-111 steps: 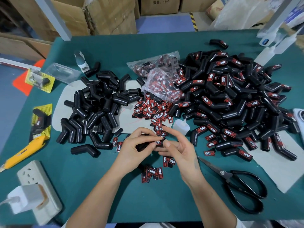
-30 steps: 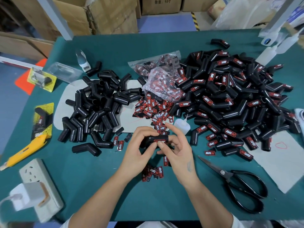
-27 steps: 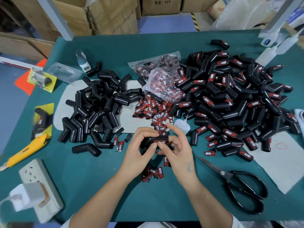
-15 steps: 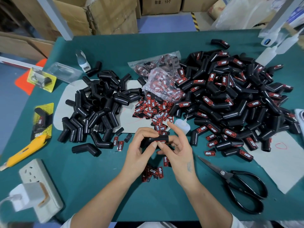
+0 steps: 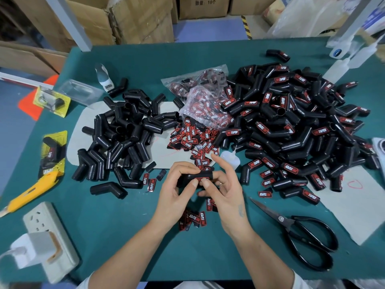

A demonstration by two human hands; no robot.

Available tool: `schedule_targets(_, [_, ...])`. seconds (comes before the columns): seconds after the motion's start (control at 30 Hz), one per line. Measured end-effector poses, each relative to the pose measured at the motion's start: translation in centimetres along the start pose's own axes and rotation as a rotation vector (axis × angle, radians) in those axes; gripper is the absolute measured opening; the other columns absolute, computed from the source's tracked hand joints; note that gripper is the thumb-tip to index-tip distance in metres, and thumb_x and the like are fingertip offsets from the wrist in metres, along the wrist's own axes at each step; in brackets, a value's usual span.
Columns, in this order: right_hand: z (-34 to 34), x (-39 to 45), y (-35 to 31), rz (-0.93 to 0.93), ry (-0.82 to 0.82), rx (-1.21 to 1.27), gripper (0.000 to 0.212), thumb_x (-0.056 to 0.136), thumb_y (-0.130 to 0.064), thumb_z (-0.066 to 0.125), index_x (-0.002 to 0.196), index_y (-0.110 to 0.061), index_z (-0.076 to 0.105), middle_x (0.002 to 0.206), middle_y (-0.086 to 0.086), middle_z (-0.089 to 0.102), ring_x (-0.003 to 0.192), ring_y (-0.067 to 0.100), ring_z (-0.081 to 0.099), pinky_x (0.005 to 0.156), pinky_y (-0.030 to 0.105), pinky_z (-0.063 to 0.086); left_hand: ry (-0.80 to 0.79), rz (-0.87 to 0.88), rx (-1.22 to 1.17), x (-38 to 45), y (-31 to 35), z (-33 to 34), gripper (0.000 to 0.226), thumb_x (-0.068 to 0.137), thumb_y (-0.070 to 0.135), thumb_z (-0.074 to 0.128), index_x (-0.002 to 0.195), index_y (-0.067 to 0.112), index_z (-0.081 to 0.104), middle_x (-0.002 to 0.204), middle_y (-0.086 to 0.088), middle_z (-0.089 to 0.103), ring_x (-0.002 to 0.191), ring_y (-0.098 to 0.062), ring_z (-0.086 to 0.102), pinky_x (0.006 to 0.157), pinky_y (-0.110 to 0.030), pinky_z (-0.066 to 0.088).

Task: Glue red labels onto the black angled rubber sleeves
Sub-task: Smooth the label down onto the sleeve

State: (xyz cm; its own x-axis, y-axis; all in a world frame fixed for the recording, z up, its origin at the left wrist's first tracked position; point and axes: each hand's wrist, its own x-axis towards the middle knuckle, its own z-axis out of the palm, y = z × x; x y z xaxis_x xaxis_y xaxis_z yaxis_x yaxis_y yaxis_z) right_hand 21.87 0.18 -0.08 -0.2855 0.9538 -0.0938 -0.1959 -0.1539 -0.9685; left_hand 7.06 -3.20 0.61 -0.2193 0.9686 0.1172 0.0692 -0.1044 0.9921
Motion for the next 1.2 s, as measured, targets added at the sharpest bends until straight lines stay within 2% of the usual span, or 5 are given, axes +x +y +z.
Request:
schedule_targets(0.2, [0.1,-0.1,-0.4,0.001,-0.014,0.043,0.055,0.099,-0.022,0.069,0.149,-0.036,0.052,0.104,0.015,0.073,0.102,0.028,0.07,0.081,0.037,0.06,0.005,-0.011,-0.001,0.2,-0.1,-0.1,0.02,0.094,-0.002,0.062,0.108,0.011,0.067,0.112,-0.002,0.063,0.115,-0.027,0.061,0.101,-0.033,0.047])
schedule_targets(0.5, [0.1,-0.1,-0.5,-0.006,-0.026,-0.013,0.055,0.101,-0.021,0.065,0.151,-0.038,0.049,0.107,0.012,0.075,0.095,0.025,0.071,0.084,0.04,0.061,0.026,-0.049,0.033,0.3,0.1,0.1,0.014,0.092,0.021,0.068,0.105,0.028,0.067,0.111,0.003,0.063,0.115,-0.027,0.062,0.102,-0.034,0.047])
schedule_targets(0.8, [0.2,-0.1,-0.5,-0.015,-0.042,-0.006,0.056,0.102,-0.009,0.062,0.151,-0.035,0.05,0.105,0.013,0.075,0.099,0.028,0.071,0.082,0.034,0.061,0.02,-0.118,-0.072,0.3,0.0,-0.4,0.012,0.093,0.012,0.071,0.104,0.016,0.068,0.111,-0.003,0.063,0.114,-0.027,0.061,0.104,-0.04,0.047])
schedule_targets(0.9, [-0.1,-0.2,-0.8,-0.019,-0.047,-0.002,0.055,0.104,-0.011,0.06,0.152,-0.034,0.049,0.105,0.013,0.076,0.101,0.027,0.072,0.082,0.034,0.061,-0.005,-0.126,-0.08,0.3,0.1,-0.5,0.013,0.094,0.007,0.068,0.105,0.014,0.069,0.111,-0.003,0.063,0.113,-0.025,0.061,0.102,-0.034,0.047])
schedule_targets(1.2, [-0.1,-0.3,-1.0,-0.026,-0.058,-0.029,0.05,0.106,-0.016,0.058,0.153,-0.031,0.049,0.104,0.012,0.076,0.107,0.028,0.072,0.085,0.036,0.061,-0.048,-0.145,-0.094,0.4,0.5,-1.0,0.022,0.095,0.029,0.065,0.111,0.015,0.069,0.113,-0.003,0.062,0.114,-0.022,0.06,0.102,-0.027,0.044])
